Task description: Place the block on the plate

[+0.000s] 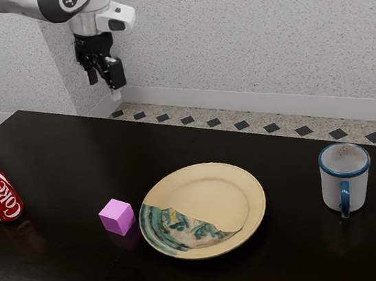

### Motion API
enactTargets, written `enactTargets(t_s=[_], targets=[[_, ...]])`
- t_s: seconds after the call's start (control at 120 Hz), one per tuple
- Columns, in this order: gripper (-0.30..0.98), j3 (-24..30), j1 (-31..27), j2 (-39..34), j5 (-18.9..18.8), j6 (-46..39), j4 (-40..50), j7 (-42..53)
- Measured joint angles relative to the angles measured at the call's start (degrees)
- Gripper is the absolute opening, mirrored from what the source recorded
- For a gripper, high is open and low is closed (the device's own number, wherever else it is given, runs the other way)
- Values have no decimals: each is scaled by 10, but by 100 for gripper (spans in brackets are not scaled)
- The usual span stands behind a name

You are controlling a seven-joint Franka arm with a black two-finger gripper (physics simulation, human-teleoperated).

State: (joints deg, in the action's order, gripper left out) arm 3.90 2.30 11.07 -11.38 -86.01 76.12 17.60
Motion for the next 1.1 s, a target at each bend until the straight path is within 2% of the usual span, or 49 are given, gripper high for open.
enactTargets(t_s=[0.233, 0.4, 0.583, 0.775, 0.95, 1.1], targets=[[69, -2, -18, 72, -7, -25, 10, 33], [69, 1, -39, 87, -1, -51, 84, 49], [69, 1, -59, 84, 44, -99, 191, 60], [69, 4, -76, 84, 64, -208, 290, 46], [69, 0, -99, 90, 105, -268, 320, 20], [69, -3, -117, 109, 116, -292, 323, -2]])
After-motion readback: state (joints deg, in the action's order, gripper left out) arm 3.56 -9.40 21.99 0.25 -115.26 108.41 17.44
